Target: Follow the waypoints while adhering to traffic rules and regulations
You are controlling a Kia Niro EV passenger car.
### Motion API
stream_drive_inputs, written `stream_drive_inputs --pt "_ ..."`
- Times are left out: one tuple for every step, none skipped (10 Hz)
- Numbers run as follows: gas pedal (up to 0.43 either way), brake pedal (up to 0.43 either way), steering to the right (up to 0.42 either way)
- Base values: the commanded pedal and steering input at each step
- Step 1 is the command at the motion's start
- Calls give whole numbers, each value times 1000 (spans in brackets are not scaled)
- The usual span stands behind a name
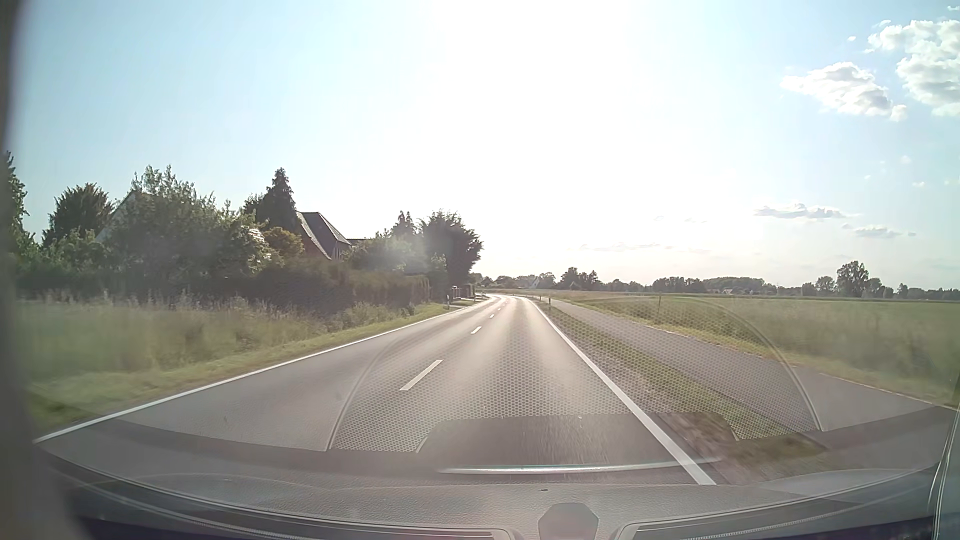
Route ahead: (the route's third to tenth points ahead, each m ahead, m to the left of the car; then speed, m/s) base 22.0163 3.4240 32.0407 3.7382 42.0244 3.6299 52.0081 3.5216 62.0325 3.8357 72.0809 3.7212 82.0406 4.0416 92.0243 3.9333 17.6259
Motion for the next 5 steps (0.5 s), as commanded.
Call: stream_drive_inputs --pt "240 6 4" --pt "240 6 4" --pt "240 6 4" --pt "240 6 4" --pt "240 6 4"
